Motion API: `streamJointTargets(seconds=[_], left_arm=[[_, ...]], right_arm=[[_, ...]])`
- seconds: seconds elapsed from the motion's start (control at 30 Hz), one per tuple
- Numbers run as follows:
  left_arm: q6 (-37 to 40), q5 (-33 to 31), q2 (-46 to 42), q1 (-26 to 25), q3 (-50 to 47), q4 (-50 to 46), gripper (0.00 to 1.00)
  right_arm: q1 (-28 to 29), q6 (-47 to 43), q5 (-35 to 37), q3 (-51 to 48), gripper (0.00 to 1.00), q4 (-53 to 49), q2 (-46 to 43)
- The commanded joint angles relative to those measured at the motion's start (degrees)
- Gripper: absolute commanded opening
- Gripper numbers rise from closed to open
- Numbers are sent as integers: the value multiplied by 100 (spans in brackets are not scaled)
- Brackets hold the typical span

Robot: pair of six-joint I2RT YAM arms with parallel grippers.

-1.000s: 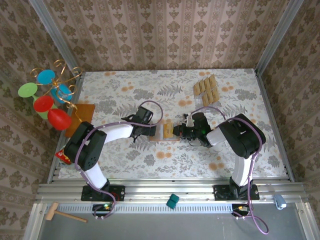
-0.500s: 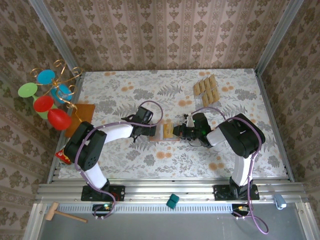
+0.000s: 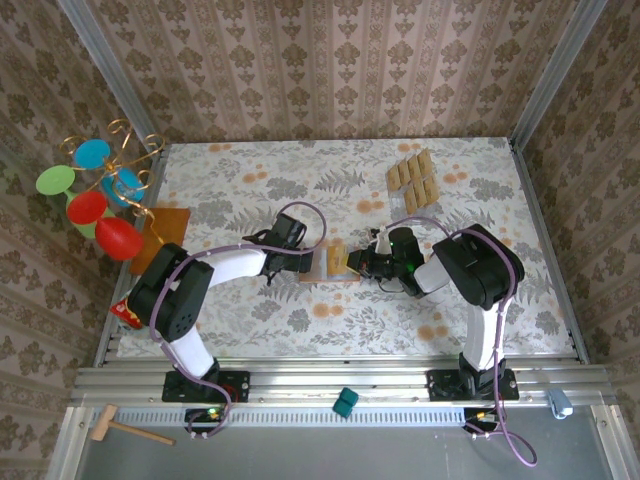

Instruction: Put the credit cards into the card holder

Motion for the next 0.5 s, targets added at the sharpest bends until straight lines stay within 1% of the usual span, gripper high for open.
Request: streamJointTargets(seconds=[0.0, 0.13, 0.33, 0.47], left_arm=[[62, 25, 56, 28, -85, -85, 100], [69, 24, 52, 21, -77, -89, 100], [66, 18, 62, 30, -76, -90, 100], [59, 16, 64, 27, -71, -85, 100]], right_arm=[[-17, 52, 5, -62, 0, -100, 204], [-15, -54, -12, -80, 0, -211, 169], [70, -601, 175, 22, 0, -1117, -165], [89, -763, 232, 30, 0, -1347, -289]])
